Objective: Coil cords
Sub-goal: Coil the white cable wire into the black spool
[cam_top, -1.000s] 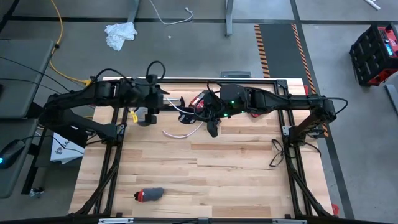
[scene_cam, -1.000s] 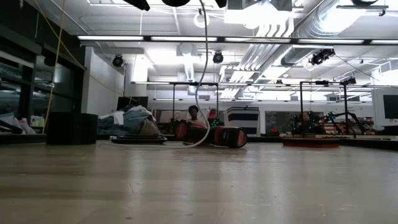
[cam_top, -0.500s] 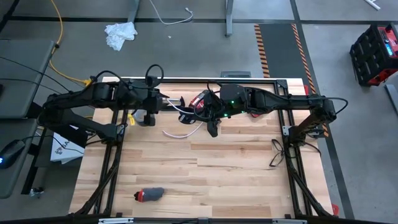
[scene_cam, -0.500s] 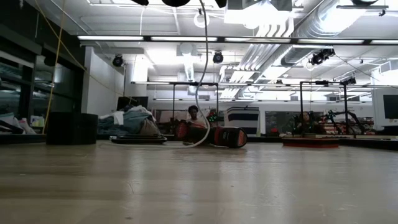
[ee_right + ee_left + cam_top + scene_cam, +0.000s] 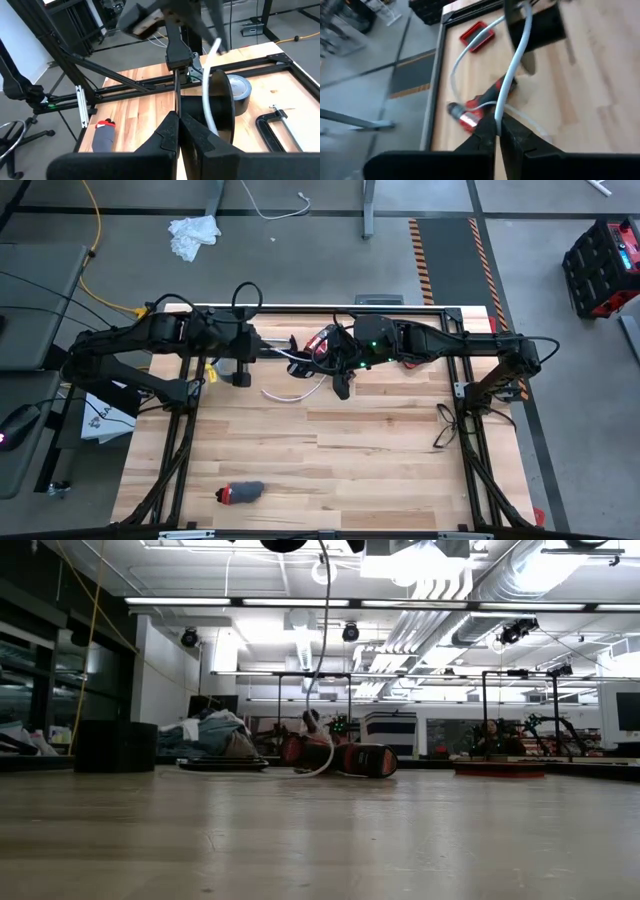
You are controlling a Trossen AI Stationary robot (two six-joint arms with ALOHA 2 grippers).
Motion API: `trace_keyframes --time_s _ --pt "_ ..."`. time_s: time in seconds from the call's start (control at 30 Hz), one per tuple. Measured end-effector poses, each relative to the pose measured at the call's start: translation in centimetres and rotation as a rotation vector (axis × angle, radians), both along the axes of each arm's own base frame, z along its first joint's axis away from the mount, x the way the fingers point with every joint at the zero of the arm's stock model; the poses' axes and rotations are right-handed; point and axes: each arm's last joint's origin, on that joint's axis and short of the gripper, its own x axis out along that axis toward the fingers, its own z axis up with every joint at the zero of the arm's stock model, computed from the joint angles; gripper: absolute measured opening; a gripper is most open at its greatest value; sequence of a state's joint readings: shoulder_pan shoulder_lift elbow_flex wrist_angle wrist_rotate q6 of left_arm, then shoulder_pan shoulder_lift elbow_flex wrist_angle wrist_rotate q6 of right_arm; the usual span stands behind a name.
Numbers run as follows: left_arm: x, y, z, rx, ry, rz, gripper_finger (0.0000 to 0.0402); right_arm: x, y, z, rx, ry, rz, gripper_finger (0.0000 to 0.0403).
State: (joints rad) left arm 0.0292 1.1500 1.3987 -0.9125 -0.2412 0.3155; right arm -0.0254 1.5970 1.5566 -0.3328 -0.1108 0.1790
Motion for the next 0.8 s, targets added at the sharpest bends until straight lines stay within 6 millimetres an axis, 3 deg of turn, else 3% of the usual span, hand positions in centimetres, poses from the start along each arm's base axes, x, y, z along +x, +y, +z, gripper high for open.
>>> trace_keyframes --time_s 0.3,0.6,0.8 --pt "1.5 -1.8 0.5 -0.119 -0.135 -0.02 0.0002 0.6 -0.1 -0.6 -0.038 0.012 -0.014 0.0" --pt "3.6 -2.1 -0.8 -0.16 -0.099 0.002 0.0001 1.1 0.0 -1.1 -0.027 0.018 0.014 0.0" --pt "3.7 -2.2 -0.8 -0.23 -0.112 0.016 0.0001 1.0 0.0 -1.0 -0.035 0.015 0.022 0.0"
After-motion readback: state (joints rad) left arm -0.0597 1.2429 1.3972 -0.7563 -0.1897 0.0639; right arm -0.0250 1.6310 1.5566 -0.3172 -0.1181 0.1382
